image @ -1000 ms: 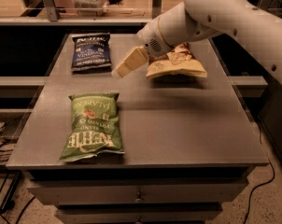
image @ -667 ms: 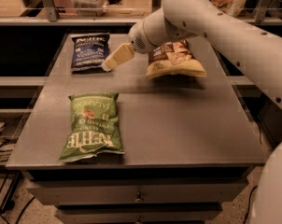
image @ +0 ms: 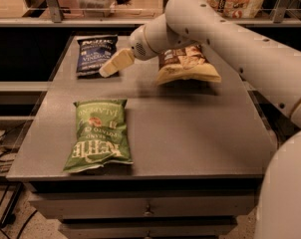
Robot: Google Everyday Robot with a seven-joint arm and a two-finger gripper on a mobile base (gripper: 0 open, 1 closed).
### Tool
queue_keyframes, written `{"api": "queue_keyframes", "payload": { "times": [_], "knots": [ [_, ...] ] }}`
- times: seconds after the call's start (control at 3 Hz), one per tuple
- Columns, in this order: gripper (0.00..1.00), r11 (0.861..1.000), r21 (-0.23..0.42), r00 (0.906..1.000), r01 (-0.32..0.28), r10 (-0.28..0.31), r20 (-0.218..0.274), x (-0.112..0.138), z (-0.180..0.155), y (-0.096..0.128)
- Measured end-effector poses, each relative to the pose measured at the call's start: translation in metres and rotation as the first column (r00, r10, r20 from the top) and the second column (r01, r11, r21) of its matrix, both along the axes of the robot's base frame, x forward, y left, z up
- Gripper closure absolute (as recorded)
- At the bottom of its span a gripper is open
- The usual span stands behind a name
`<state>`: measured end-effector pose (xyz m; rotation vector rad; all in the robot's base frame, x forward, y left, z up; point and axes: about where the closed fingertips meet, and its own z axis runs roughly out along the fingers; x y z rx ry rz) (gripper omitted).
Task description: Pick blue chip bag
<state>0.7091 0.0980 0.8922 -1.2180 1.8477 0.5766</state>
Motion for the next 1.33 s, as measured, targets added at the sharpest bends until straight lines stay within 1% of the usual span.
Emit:
{"api": "queue_keyframes", "payload": {
  "times": [0.33, 1.0, 1.33],
  "knots": [
    [0.00, 0.999, 0.048, 1.0000, -0.005, 0.006, -0.008, 0.015, -0.012, 0.024],
    [0.00, 0.997, 0.079, 0.9996, 0.004, -0.001, -0.030, 0.043, -0.038, 0.057],
    [0.18, 0.996, 0.091, 0.9991, 0.000, 0.004, -0.042, 0.048, -0.046, 0.068]
  ]
}}
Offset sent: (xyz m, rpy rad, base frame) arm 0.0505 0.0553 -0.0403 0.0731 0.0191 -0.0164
